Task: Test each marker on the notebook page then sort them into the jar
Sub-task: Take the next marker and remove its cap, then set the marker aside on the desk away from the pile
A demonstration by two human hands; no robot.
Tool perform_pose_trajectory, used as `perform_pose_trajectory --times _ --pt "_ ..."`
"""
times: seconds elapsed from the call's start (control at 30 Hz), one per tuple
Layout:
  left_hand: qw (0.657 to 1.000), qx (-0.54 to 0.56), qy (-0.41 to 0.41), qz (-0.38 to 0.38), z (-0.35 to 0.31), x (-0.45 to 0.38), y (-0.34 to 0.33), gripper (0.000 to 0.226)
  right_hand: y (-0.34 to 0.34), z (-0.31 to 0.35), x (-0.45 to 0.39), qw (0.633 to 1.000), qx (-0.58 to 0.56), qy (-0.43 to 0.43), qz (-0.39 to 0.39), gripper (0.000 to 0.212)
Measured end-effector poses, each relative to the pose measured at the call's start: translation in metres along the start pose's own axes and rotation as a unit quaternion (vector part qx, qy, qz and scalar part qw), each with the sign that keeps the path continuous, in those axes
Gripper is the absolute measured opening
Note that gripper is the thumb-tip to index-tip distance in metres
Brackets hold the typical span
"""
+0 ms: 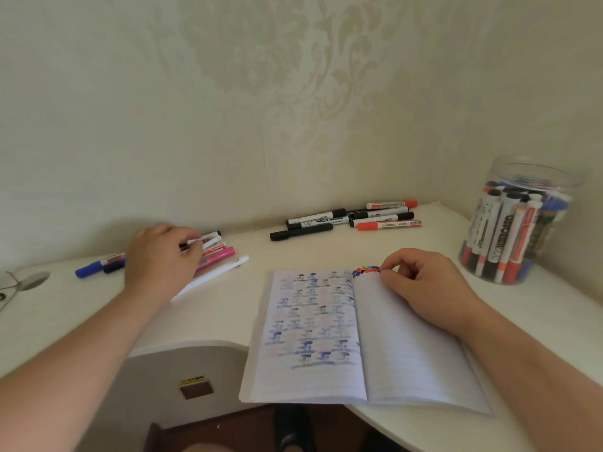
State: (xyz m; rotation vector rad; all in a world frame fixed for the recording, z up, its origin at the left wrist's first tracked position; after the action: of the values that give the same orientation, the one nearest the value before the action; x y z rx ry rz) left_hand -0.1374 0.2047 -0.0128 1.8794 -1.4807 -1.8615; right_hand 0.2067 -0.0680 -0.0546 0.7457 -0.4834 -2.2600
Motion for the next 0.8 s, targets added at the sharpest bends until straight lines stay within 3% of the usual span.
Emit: perform_pose_trajectory --times 0.17,0.37,0.6,0.67,0.77,0.8 --pt "0.994 0.065 -0.079 0.031 -0.093 -0.002 -0.037 0.026 0.0 -0.004 -0.002 1.0 -0.024 -0.01 -0.003 0.02" --pt "0.982 -0.02 -0.119 0.145 -0.147 -0.007 -0.106 0.036 0.0 -0.005 -0.003 0.999 -0.038 -0.019 -0.005 0.017" --pt "0.986 0.002 -0.149 0.071 -0.157 -0.007 -0.098 0.018 0.003 -0.007 -0.005 0.999 -0.026 -0.022 -0.014 0.014" --pt "0.985 0.04 -0.158 0.047 -0.164 -0.006 -0.082 0.014 0.003 -0.008 -0.005 0.999 -0.03 -0.026 -0.014 0.013" --pt "0.965 0.198 -0.151 0.076 -0.199 0.005 -0.053 0.021 0.007 -0.002 -0.004 0.997 -0.072 -0.029 -0.02 0.005" --pt "0.95 0.244 -0.172 0.095 -0.22 0.014 -0.04 0.026 0.009 -0.001 -0.005 0.995 -0.096 -0.032 -0.022 0.017"
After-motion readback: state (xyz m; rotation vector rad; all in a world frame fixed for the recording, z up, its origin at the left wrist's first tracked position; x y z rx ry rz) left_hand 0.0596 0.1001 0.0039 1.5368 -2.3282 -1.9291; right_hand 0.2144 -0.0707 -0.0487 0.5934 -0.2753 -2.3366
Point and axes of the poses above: each hand's wrist, its own x-axis away from the middle knuckle, its own y-axis out of the back of the hand, z = x × y, the point moved 10 cm from there along -x, towards the middle knuckle, and after that the axes turned 10 degrees about -z, right-handed, at the moved point
